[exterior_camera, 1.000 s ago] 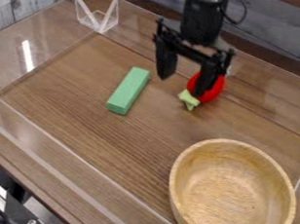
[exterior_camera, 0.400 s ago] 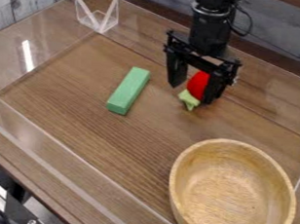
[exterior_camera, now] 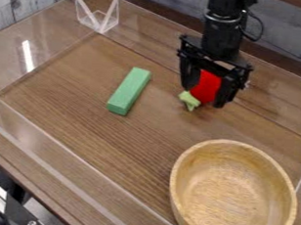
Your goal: Move the red fruit to the left
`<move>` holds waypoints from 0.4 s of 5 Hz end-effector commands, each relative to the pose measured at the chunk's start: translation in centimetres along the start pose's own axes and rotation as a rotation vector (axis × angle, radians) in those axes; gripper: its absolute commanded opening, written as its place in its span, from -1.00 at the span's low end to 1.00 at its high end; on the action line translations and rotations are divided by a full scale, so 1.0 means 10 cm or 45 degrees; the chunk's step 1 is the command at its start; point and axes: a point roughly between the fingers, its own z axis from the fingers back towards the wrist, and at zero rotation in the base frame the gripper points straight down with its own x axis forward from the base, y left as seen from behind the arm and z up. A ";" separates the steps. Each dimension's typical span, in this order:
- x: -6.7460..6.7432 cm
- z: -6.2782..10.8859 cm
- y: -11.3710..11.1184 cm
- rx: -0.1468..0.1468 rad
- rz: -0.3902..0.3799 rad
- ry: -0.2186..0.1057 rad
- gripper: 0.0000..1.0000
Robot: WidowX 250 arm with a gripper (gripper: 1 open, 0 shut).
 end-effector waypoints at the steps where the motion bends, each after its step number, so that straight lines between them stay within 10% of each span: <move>1: 0.19 0.10 -0.02 0.012 0.061 -0.117 1.00; 2: 0.19 0.17 0.13 0.009 0.034 -0.156 1.00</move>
